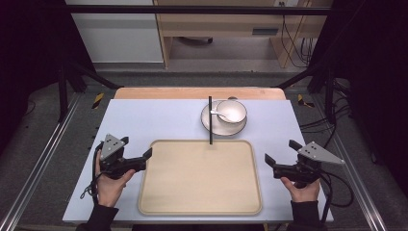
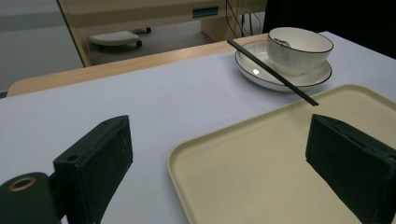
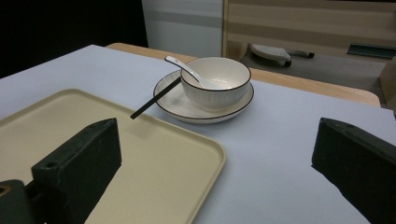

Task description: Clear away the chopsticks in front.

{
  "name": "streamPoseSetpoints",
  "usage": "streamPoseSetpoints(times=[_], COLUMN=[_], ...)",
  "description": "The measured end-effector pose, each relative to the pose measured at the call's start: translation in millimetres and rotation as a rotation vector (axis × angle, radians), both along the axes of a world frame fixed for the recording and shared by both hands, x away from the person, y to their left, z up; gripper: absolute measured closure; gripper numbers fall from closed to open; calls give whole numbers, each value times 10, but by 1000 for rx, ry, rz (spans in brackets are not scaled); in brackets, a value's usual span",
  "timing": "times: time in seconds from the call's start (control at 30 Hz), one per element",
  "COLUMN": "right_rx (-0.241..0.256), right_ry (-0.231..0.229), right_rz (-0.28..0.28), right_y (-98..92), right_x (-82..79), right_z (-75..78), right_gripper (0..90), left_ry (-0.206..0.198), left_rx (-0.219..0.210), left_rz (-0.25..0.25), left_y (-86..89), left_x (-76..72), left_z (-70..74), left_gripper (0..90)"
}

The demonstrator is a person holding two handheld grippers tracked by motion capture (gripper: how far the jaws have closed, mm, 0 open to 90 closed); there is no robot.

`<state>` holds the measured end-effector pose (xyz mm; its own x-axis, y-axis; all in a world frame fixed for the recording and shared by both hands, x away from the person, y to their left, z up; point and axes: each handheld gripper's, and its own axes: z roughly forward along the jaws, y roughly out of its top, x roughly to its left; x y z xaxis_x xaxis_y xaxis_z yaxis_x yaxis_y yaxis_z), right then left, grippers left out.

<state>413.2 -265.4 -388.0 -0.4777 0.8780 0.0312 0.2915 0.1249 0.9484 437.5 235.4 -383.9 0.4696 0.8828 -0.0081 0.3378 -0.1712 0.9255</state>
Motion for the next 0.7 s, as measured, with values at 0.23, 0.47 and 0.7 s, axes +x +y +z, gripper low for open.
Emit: streamPoseSetpoints(times=[0.23,0.47,0.7], right_rx=[-2,3,-3], right_ry=[-6,-3,2], right_rz=[-6,-3,-2], right_y=[-6,-11,5], right_x=[-17,-13,-5], right_z=[19,16,10], right_gripper=[15,16,17], left_ry=[-24,-30,-18], left_rx=[-20,-17,9], left_rz=[-17,-29,-51], left_y=[-219,-479,-755], left_x=[127,281,450], left_z=[118,182,174], left_gripper=[73,79,83])
